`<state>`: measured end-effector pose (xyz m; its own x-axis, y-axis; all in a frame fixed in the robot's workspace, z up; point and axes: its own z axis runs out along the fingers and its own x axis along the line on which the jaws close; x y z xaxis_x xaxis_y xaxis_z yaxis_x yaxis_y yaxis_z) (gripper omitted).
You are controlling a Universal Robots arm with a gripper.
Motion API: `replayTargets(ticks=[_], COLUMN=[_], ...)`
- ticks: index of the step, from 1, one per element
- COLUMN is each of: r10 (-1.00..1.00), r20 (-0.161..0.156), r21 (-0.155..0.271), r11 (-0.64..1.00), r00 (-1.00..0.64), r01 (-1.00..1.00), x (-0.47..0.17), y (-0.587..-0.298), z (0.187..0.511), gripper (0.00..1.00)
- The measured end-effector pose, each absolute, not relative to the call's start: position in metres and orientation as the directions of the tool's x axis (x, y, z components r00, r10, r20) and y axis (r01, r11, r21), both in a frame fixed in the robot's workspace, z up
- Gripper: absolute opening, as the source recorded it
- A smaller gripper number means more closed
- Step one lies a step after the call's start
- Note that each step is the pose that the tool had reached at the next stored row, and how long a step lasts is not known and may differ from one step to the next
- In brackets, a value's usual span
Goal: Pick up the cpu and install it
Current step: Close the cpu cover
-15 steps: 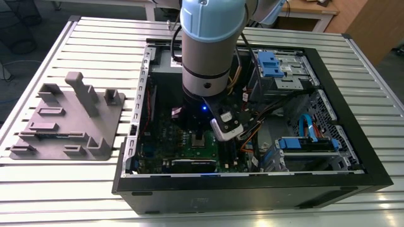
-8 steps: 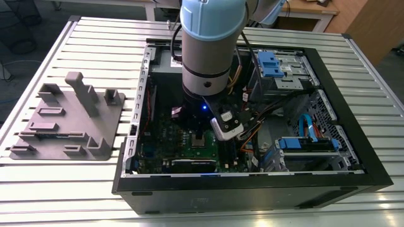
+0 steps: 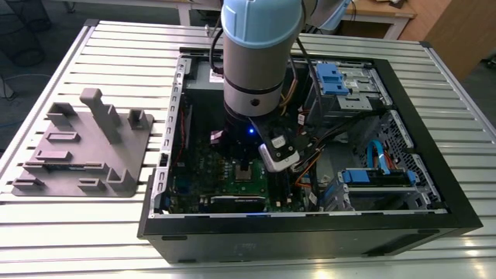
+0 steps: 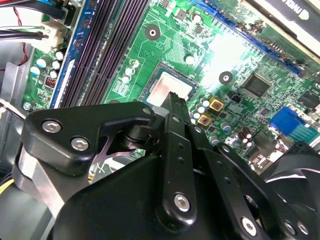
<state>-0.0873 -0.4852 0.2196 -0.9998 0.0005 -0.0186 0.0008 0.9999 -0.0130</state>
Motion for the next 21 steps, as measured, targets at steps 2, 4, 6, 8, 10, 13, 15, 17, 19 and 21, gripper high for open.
replayTargets(ticks=[2,4,6,8,10,13,15,17,19,21], r10=[0.001,0.001,0.001,0.001,0.001,0.001,0.001,0.000,0.000,-0.002], r20=[-0.019,-0.019,-0.019,-0.019,-0.019,-0.019,-0.019,-0.019,-0.019,-0.019], r21=[-0.013,-0.013,-0.013,-0.013,-0.013,-0.013,-0.013,-0.013,-0.013,-0.013], r11=[1.000,1.000,1.000,1.000,1.000,1.000,1.000,1.000,1.000,1.000], r00=[-1.000,-1.000,-1.000,-1.000,-1.000,-1.000,-1.000,-1.000,-1.000,-1.000], r01=[0.001,0.001,0.001,0.001,0.001,0.001,0.001,0.001,0.000,-0.001], x=[-0.0873,-0.0873,-0.0873,-0.0873,-0.0873,-0.0873,-0.0873,-0.0864,-0.0843,-0.0816], y=[-0.4852,-0.4852,-0.4852,-0.4852,-0.4852,-0.4852,-0.4852,-0.4852,-0.4851,-0.4849], z=[0.2202,0.2207,0.2213,0.2219,0.2225,0.2233,0.2237,0.2235,0.2233,0.2230], gripper=[0.11,0.11,0.11,0.11,0.11,0.11,0.11,0.11,0.11,0.11])
